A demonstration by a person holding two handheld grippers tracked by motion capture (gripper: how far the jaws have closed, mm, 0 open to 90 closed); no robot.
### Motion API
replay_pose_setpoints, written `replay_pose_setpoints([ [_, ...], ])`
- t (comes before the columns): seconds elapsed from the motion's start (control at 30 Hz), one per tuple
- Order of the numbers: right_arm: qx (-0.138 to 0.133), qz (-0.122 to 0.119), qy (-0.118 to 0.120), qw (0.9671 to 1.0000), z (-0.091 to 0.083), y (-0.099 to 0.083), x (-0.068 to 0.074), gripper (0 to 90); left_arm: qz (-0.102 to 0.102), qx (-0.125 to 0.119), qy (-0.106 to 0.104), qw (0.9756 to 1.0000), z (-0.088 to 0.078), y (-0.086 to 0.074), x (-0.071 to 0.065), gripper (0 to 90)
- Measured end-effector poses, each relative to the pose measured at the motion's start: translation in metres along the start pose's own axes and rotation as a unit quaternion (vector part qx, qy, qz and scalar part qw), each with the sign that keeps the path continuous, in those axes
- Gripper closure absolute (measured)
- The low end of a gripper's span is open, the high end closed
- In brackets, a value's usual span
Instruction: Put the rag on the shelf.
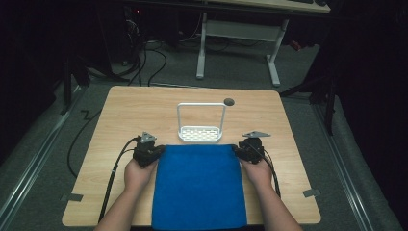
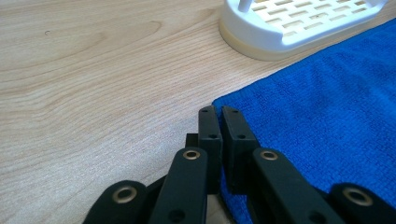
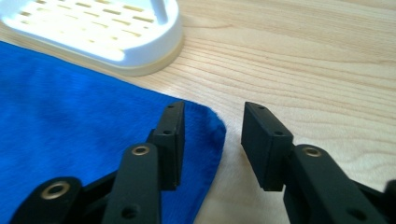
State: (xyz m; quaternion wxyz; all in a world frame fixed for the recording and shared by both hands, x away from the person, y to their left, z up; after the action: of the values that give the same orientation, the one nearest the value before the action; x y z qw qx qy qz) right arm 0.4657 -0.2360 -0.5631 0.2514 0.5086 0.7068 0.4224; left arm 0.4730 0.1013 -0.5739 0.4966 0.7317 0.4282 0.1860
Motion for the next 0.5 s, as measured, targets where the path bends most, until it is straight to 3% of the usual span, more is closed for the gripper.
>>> replay_pose_setpoints([
  [0.1, 0.004, -0.006, -0.006, 1.0000, 0.004, -0.002, -0.001, 62.2, -0.006, 0.000, -0.002, 1.0000, 0.000, 0.000, 0.001, 87.2],
  [0.23, 0.002, -0.039, -0.011, 0.9992, 0.005, -0.003, 0.006, 74.8, -0.003, 0.000, -0.001, 1.0000, 0.000, 0.000, 0.000, 87.3],
  [0.3, 0.002, -0.038, -0.009, 0.9992, 0.006, -0.003, 0.007, 77.9, -0.004, 0.001, -0.001, 1.0000, 0.000, 0.000, 0.000, 87.3],
  [0.37, 0.003, -0.036, -0.002, 0.9994, 0.006, -0.003, 0.009, 87.7, 0.004, 0.001, 0.001, 1.0000, 0.000, 0.000, -0.001, 87.4],
  [0.5, 0.005, -0.041, -0.001, 0.9991, 0.005, -0.003, 0.011, 88.7, 0.003, 0.001, 0.000, 1.0000, -0.001, 0.000, -0.001, 87.6],
])
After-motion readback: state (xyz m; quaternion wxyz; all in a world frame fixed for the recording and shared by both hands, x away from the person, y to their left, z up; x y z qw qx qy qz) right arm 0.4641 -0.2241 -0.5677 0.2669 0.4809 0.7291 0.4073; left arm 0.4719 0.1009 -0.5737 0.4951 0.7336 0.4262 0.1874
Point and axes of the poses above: each handheld gripper's, and its own axes: z roughly forward along the jaws, y roughly out of its top, x roughly to its left, the point moved 6 cm from there along z, roughly forward along the jaws, and after that the axes turned 14 degrees about -x, right-handed, at the moved point
